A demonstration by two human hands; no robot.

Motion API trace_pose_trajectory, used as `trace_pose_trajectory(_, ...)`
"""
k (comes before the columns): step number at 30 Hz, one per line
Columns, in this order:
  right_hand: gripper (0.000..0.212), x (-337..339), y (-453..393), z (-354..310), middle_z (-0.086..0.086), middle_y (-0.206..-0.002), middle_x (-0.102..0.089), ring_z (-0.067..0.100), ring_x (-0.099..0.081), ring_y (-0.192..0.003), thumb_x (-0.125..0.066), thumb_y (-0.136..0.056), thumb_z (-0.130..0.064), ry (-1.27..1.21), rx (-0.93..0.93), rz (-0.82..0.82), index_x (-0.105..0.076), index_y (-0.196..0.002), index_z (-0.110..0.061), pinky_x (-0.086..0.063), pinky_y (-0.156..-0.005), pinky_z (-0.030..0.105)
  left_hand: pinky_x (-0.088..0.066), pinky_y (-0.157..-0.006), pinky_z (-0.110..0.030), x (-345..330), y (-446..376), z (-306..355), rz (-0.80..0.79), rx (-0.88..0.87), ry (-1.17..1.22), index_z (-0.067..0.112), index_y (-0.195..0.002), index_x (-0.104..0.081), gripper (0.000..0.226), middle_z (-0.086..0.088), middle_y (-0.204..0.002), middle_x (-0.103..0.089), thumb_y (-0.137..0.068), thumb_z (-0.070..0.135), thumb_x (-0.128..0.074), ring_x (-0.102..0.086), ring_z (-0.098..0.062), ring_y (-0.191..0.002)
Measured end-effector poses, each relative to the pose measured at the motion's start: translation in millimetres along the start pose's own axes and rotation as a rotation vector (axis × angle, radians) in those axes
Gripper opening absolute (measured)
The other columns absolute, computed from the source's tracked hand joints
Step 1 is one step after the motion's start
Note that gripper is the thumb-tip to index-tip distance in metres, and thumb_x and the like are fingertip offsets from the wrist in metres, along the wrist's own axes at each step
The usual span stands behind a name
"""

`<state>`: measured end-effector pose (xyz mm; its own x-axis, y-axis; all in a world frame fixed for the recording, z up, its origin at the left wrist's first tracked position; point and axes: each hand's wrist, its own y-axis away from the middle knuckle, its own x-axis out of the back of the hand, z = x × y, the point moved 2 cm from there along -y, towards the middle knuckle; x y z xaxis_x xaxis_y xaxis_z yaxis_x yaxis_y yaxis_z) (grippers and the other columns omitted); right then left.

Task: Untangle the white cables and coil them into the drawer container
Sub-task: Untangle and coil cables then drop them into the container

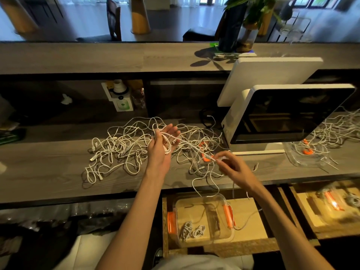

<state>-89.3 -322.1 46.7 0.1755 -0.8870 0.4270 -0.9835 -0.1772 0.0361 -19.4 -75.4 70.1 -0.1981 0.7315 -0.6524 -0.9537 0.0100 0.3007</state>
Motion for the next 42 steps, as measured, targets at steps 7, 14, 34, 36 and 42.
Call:
trace_pose_trajectory(7,0.012,-45,31,1,-0.005,-0.089,-0.066,0.010,-0.060,-0.074,-0.060,-0.103,-0.031,0.007,-0.006,-0.239,-0.070,-0.105,-0.025,-0.049,-0.065,0.025,-0.029,-0.047,-0.019,3,2,-18,0.063,0.012,0.017,0.010,-0.096,-0.056,0.038,0.002,-0.069,-0.043,-0.109,0.036,-0.033,-0.033,-0.007,-0.051)
trace_pose_trajectory(14,0.013,-47,37,-31,0.001,-0.095,-0.068,0.028,-0.063,-0.081,-0.065,-0.102,-0.029,-0.046,0.056,-0.341,-0.074,-0.111,-0.025,-0.052,-0.069,0.038,-0.020,-0.042,-0.018,6,6,-44,0.009,0.054,-0.393,0.010,-0.091,-0.062,0.050,0.003,-0.065,-0.042,-0.110,0.042,-0.028,-0.028,-0.004,-0.045)
trace_pose_trajectory(34,0.015,-12,11,-21,0.005,-0.070,-0.065,0.022,-0.055,-0.062,-0.067,-0.095,-0.034,-0.036,0.015,0.146,-0.076,-0.095,-0.021,-0.043,-0.056,0.029,-0.029,-0.050,-0.022,-4,58,-59,-0.734,0.358,-0.719,0.008,-0.100,-0.067,0.043,0.005,-0.063,-0.044,-0.102,0.043,-0.043,-0.036,-0.008,-0.052)
trace_pose_trajectory(36,0.018,-5,12,-18,0.009,-0.070,-0.065,0.029,-0.055,-0.063,-0.066,-0.094,-0.040,0.004,0.006,0.180,-0.075,-0.093,-0.025,-0.041,-0.056,0.036,-0.039,-0.050,-0.022,0,55,-58,-0.690,0.361,-0.674,0.006,-0.101,-0.065,0.041,0.005,-0.061,-0.038,-0.106,0.039,-0.040,-0.041,-0.009,-0.050)
trace_pose_trajectory(42,0.027,30,14,-12,0.000,-0.078,-0.070,0.019,-0.064,-0.072,-0.061,-0.096,-0.051,0.209,-0.006,0.238,-0.074,-0.093,-0.028,-0.053,-0.066,0.042,-0.018,-0.041,-0.018,10,48,-46,-0.619,0.343,-0.626,0.010,-0.098,-0.067,0.043,0.007,-0.062,-0.039,-0.104,0.043,-0.041,-0.027,-0.005,-0.046)
